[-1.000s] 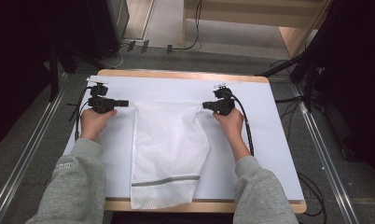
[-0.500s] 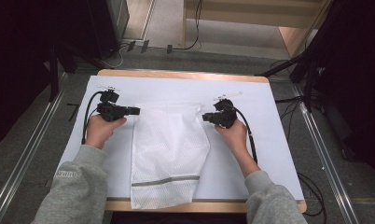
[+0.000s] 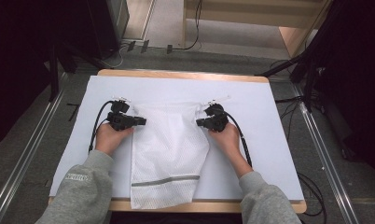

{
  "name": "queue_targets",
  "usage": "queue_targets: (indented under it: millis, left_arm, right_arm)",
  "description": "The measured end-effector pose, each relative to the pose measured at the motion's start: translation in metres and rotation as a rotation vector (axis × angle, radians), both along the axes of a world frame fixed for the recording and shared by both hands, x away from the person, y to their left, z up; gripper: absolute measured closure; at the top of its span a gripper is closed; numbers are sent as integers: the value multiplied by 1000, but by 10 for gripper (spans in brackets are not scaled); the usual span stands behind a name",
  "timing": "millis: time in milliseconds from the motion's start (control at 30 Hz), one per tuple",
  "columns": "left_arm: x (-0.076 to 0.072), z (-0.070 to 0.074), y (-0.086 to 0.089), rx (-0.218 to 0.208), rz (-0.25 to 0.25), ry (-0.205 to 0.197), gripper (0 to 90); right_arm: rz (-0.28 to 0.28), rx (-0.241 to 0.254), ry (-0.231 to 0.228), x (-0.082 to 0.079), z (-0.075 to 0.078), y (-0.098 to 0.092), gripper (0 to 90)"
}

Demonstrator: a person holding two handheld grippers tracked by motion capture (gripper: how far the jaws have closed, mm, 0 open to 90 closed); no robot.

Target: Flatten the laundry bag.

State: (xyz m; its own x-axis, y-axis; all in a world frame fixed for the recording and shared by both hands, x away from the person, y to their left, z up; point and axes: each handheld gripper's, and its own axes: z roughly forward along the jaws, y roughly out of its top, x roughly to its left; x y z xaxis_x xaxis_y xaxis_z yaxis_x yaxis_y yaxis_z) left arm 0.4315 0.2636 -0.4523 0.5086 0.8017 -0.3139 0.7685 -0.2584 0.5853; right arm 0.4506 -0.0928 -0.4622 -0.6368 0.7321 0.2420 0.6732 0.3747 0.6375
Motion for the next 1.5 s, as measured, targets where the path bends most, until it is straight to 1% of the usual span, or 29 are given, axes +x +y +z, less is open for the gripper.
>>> queue_targets:
  millis: [33, 100, 200, 233, 333, 367, 467, 500, 533, 600, 667, 767, 833, 867, 900, 967, 1000, 1033, 1067, 1133, 1200, 1233, 1267, 1300, 1333, 1367, 1433, 1467, 1500]
  left_arm:
    - [1, -2, 1, 7, -9, -6, 740]
    - [2, -2, 0, 3, 4, -20, 742]
    - [3, -2, -1, 56, 7, -62, 751]
    - [3, -2, 0, 65, 9, -69, 767]
    - [5, -4, 2, 40, 23, -64, 785]
    - [6, -4, 3, 47, 23, -67, 790]
    - [7, -4, 6, 41, 43, -68, 792]
    - [8, -5, 7, 26, 50, -62, 793]
    - [9, -5, 8, 14, 51, -58, 798]
    - [9, -5, 9, 8, 56, -54, 807]
    - [9, -5, 9, 8, 60, -57, 804]
    - [10, -4, 9, -2, 63, -38, 765]
    - [11, 1, 9, -3, 68, -16, 757]
    - [9, 4, 9, -34, 63, -17, 759]
    - [8, 6, 8, -50, 53, -17, 761]
    - [3, 10, 4, -62, 36, -7, 757]
    - [0, 11, 1, -65, 23, -3, 753]
    - [-4, 11, -1, -70, 12, 1, 750]
    - [-6, 10, -3, -73, 1, 5, 747]
    - [-12, 7, -5, -66, -13, 14, 745]
    - [-15, 2, -7, -41, -23, 17, 741]
    - [-15, 0, -8, -21, -23, 19, 739]
    - [-15, -2, -8, -13, -31, 18, 737]
    - [-15, -3, -7, -17, -28, 12, 738]
    - [-15, -3, -7, -19, -26, 8, 739]
    - [-16, -3, -8, -7, -30, -5, 740]
    - [-17, -3, -11, 32, -52, -36, 743]
    - [-18, -3, -13, 44, -51, -46, 751]
    - [-18, -3, -13, 57, -58, -51, 756]
  right_arm:
    - [-2, 4, -6, 1, 4, -1, 900]
    - [-8, 6, -19, 3, 12, -4, 900]
    - [-24, 23, -36, 8, 28, -9, 900]
    - [-32, 27, -44, 9, 33, -11, 900]
    - [-44, 30, -64, 12, 44, -17, 900]
    - [-43, 21, -64, 12, 44, -18, 900]
    - [-52, -30, -40, 13, 38, -20, 900]
    - [-67, -50, -37, 14, 35, -23, 900]
    - [-84, -54, -33, 15, 33, -26, 900]
    - [-102, -18, -22, 18, 28, -32, 900]
    - [-106, -1, -18, 20, 25, -33, 900]
    - [-97, 8, -40, 23, 23, -26, 827]
    - [-95, 24, -35, 25, 21, -23, 799]
    - [-96, 33, -52, 25, 20, -21, 777]
    - [-98, 48, -69, 28, 19, -20, 773]
    - [-124, 70, -83, 35, 15, -18, 774]
    - [-132, 80, -67, 40, 13, -17, 769]
    - [-144, 88, -31, 47, 9, -15, 755]
    - [-157, 84, -23, 53, 3, -12, 748]
    - [-174, 84, -30, 61, -2, -7, 747]
    - [-181, 89, -27, 67, -4, -3, 739]
    - [-186, 81, -29, 69, -4, -1, 740]
    - [-191, 69, -34, 72, -4, 1, 760]
    - [-194, 55, -25, 75, -4, 4, 804]
    - [-190, 45, -26, 77, -5, 5, 876]
    - [-187, 32, -25, 78, -4, 7, 900]
    - [-193, 11, -20, 81, -2, 8, 900]
    - [-198, -5, -23, 83, 0, 7, 900]
    - [-206, -33, -37, 85, 3, 5, 900]
